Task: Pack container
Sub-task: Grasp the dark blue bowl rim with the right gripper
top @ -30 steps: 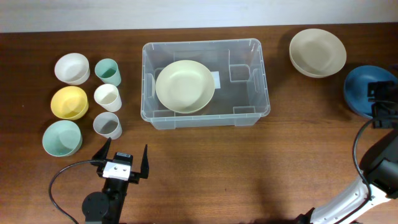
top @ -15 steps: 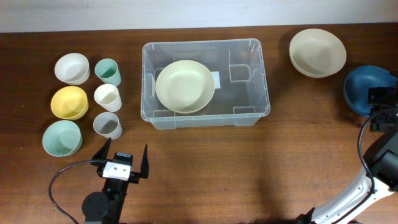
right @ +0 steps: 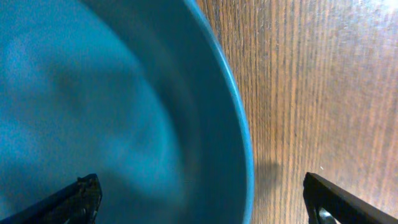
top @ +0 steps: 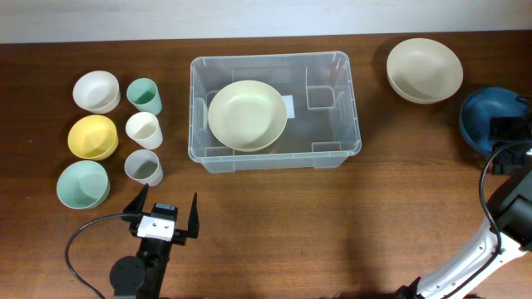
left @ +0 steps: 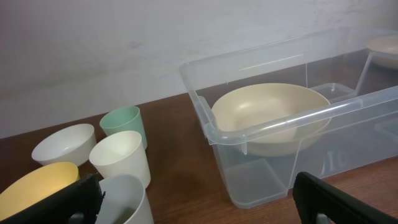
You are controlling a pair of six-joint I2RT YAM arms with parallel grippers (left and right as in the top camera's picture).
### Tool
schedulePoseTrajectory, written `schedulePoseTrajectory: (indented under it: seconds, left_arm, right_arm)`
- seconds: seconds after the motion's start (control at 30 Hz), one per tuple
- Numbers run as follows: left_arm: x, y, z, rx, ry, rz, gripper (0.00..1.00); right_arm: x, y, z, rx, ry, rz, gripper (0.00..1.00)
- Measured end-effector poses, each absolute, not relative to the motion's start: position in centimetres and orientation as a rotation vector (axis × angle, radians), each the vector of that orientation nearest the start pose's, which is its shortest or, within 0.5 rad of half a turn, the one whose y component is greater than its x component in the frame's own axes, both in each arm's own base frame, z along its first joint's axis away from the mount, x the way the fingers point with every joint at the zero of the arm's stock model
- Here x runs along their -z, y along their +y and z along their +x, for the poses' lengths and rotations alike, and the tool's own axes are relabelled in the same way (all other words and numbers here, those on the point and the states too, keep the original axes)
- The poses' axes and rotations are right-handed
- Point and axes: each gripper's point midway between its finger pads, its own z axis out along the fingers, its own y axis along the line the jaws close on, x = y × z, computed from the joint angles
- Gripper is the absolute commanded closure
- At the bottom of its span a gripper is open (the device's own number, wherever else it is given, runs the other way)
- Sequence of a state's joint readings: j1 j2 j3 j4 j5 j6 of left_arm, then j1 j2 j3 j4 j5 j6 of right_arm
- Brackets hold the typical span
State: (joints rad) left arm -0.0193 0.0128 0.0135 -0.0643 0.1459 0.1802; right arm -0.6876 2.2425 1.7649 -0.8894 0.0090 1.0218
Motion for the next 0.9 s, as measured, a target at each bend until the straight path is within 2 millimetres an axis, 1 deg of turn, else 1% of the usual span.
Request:
schedulePoseTrajectory:
  seconds: [0.1,0.2,0.27,0.33,0.47,0.57,0.67,0.7,0.73,0.83,0.9]
  left_arm:
    - [-16.16,-2.97,24.4,-0.004,1.611,0.274,0.0]
    - [-16.16,-2.97,24.4,-0.004,1.611,0.274,0.0]
    - [-16.16,-2.97,24.4,-0.004,1.611,0.274,0.0]
    - [-16.16,-2.97,24.4,-0.004,1.611,0.274,0.0]
    - [-16.16,-2.97,24.4,-0.004,1.611,0.274,0.0]
    - [-16.16,-2.97,24.4,-0.004,1.611,0.274,0.0]
    - [-16.16,-2.97,24.4,-0.004,1.611,0.274,0.0]
    - [-16.16,-2.97,24.4,-0.004,1.611,0.274,0.0]
    - [-16.16,-2.97,24.4,-0.004,1.611,0.274,0.0]
    - [-16.16,-2.97,24.4,-0.004,1.611,0.274,0.0]
    - [-16.16,-2.97,24.4,-0.004,1.611,0.274,0.0]
  right_arm:
    - [-1.23,-30.58,37.0,0.04,-2.189,-2.517,0.01]
    - [-1.03,-30.63,37.06,0.041,-2.19,-2.517,0.0]
    - [-1.06,-30.71,37.15,0.042,-2.194,-2.521,0.04]
    - [-1.06,-30.83,37.29,0.043,-2.203,-2.523,0.16]
    - [-1.12,-30.99,37.5,0.047,-2.207,-2.533,0.29]
    - [-1.15,-31.06,37.58,0.048,-2.212,-2.535,0.45]
    - [-1.15,-31.08,37.6,0.049,-2.212,-2.537,0.58]
    - [-1.15,-31.07,37.6,0.049,-2.212,-2.536,0.64]
    - [-1.14,-31.06,37.57,0.047,-2.209,-2.537,0.67]
    - [-1.12,-30.99,37.49,0.046,-2.209,-2.531,0.85]
    - [-1.08,-30.87,37.36,0.045,-2.198,-2.531,0.96]
